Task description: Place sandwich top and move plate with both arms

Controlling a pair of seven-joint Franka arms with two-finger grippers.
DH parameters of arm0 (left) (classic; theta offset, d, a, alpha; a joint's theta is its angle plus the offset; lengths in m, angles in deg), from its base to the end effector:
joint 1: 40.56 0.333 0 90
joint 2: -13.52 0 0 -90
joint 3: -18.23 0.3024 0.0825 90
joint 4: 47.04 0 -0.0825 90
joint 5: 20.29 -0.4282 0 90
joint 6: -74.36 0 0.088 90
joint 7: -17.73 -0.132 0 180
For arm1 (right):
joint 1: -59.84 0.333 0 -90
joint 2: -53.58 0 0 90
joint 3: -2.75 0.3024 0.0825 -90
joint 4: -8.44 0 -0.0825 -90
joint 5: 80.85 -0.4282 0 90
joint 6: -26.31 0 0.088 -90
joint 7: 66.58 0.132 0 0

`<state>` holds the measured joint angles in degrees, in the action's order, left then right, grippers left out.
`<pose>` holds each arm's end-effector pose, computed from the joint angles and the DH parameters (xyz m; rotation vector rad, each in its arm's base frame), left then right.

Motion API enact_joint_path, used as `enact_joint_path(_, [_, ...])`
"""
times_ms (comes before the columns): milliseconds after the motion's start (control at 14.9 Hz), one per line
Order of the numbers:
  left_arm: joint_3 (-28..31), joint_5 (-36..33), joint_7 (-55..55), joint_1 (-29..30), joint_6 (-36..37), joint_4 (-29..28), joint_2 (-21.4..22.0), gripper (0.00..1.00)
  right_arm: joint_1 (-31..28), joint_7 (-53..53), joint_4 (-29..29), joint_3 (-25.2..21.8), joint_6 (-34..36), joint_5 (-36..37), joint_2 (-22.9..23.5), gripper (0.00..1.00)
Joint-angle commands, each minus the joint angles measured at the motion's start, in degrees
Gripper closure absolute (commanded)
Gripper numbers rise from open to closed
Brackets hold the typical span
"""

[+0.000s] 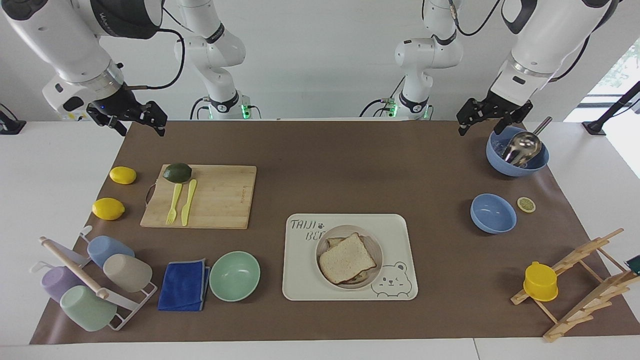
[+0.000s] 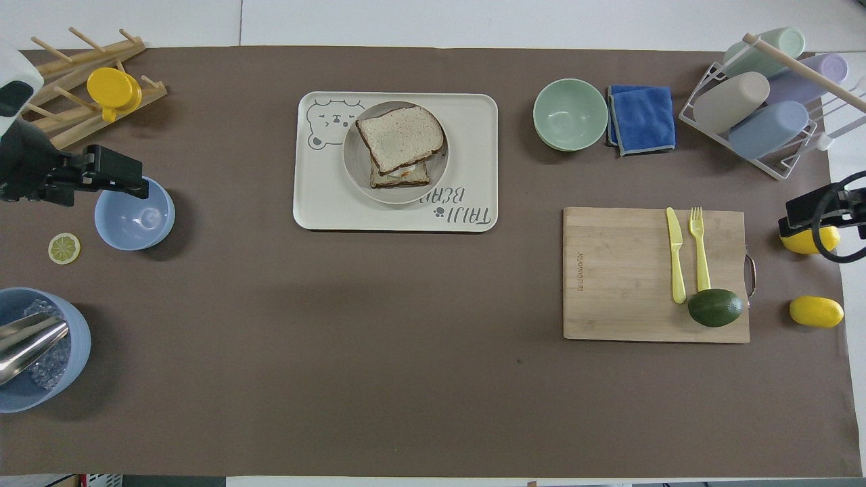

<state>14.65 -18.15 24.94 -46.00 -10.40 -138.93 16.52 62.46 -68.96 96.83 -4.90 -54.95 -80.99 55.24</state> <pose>0.5634 -0.0955 0.5921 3.1154 -0.0521 -0.1189 0.5841 -0.0501 0.5713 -3.1231 0.0723 0.2393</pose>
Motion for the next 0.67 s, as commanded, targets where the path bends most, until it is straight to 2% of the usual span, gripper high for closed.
enact_joint_path(0, [1.82,-1.09,-0.09,-1.51,-1.28,-7.69,4.11,0.0,-0.51,-0.08,0.03,0.35,-0.22,-0.65,-0.52,0.0])
enact_joint_path(135, [1.82,-0.74,0.0,-1.42,-1.29,-5.51,2.1,0.0,-0.51,0.01,0.03,0.35,-0.22,-0.56,-0.52,0.0])
enact_joint_path(269, [1.21,-0.65,-0.09,-0.72,1.77,0.53,-1.41,0.0,-0.51,0.1,0.03,0.35,-0.22,-0.56,-0.52,0.0])
enact_joint_path(404, [1.03,-0.65,-0.09,-0.36,5.2,5.39,-2.56,0.0,-0.51,0.1,0.03,0.35,-0.22,-0.56,-0.52,0.0])
enact_joint_path(605, [0.77,-0.74,-0.7,1.03,4.34,2.69,-1.87,0.0,-0.51,0.1,-0.06,0.35,-0.22,-0.56,-0.52,0.0])
